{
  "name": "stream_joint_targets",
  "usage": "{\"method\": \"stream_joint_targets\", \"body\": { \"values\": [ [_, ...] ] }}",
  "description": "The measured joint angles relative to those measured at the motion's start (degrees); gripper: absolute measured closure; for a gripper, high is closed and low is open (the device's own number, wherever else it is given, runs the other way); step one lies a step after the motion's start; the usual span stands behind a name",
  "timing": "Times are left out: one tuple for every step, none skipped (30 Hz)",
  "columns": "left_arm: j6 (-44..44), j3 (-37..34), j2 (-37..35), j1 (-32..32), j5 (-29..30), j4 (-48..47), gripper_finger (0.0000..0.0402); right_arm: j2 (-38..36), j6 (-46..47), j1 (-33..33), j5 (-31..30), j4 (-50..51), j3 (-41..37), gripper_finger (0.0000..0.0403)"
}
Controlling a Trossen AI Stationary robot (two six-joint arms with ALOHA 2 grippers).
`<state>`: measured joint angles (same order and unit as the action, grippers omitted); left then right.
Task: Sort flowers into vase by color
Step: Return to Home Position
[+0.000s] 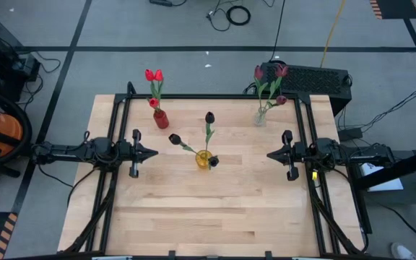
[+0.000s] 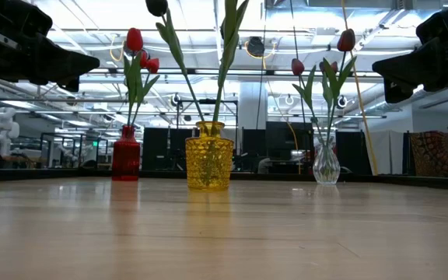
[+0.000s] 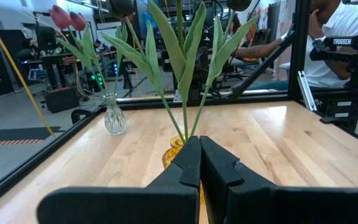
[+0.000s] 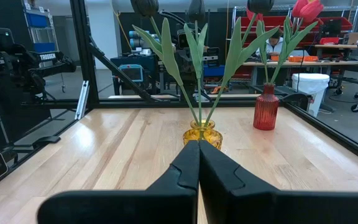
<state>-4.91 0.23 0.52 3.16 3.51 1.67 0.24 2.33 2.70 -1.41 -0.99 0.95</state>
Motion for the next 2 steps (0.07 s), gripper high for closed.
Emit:
{"method": "stream_joint_targets", "body": {
  "values": [
    [0.0, 0.0, 0.0, 0.0, 0.0, 0.0, 0.0398, 0.0, 0.0, 0.0, 0.0, 0.0, 0.0, 0.0403],
    [0.0, 0.0, 0.0, 0.0, 0.0, 0.0, 0.0398, 0.0, 0.0, 0.0, 0.0, 0.0, 0.0, 0.0403]
  ]
}}
